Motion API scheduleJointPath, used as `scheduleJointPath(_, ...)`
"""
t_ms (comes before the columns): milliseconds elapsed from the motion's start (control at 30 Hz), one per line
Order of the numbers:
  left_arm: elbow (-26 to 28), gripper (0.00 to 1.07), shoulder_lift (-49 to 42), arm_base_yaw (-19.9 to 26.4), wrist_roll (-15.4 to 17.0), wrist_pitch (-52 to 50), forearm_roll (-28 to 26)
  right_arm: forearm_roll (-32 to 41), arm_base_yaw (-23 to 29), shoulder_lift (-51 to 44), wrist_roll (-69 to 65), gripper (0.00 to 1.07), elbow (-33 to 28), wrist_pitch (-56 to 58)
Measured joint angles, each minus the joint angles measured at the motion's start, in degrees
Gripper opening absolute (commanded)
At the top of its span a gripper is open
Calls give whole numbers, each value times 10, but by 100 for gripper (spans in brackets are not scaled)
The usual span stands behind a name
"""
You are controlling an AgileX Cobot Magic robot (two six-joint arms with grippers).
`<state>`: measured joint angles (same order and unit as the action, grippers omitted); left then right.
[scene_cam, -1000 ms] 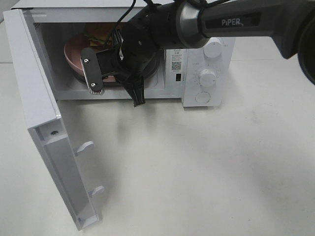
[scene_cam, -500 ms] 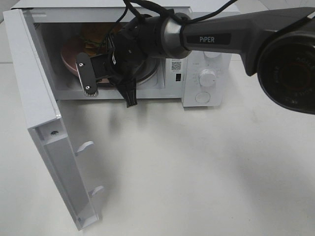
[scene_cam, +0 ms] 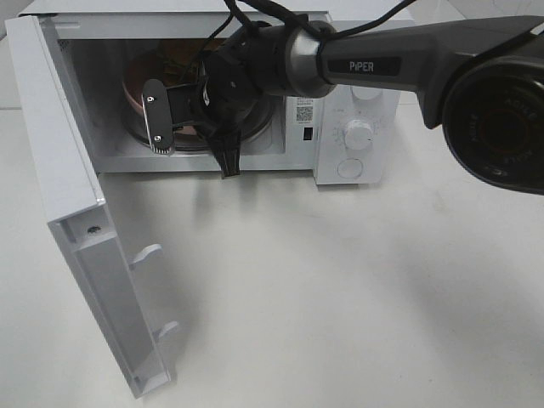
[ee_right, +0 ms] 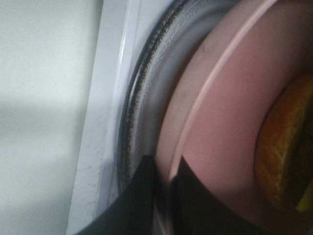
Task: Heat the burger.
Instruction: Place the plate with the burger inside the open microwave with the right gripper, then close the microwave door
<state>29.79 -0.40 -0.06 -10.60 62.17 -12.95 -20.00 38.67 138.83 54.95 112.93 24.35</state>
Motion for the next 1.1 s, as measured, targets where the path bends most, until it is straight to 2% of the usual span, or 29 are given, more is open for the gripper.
scheduleJointPath(200,0,96,0,0,0,0,0,-2,0,0,0,5,0,0)
scheduleJointPath(300,0,96,0,0,0,0,0,-5,-2,0,0,11,0,5)
scheduleJointPath(333,0,96,0,0,0,0,0,-6,-3,0,0,17,0,7)
scheduleJointPath(400,0,96,0,0,0,0,0,-7,-4,0,1,20,0,8)
scheduleJointPath(433,0,96,0,0,0,0,0,-11,-5,0,1,29,0,3)
scheduleJointPath(467,0,96,0,0,0,0,0,-11,-5,0,1,29,0,3)
scheduleJointPath(533,0,96,0,0,0,0,0,-13,-6,-1,1,43,0,-7)
scheduleJointPath(567,0,96,0,0,0,0,0,-13,-6,-1,1,43,0,-7)
scheduleJointPath(600,0,96,0,0,0,0,0,-13,-6,-1,1,52,0,-8)
scheduleJointPath(633,0,96,0,0,0,0,0,-13,-6,-1,1,52,0,-8)
scheduleJointPath(700,0,96,0,0,0,0,0,-13,-6,-2,1,60,0,-9)
scheduleJointPath(733,0,96,0,0,0,0,0,-13,-6,-2,1,60,0,-9)
scheduleJointPath(800,0,96,0,0,0,0,0,-13,-6,-4,-6,68,0,-10)
scheduleJointPath(933,0,96,0,0,0,0,0,-13,-6,-13,-27,74,0,-11)
scheduleJointPath(1100,0,96,0,0,0,0,0,-10,-6,-30,-40,75,-32,-34)
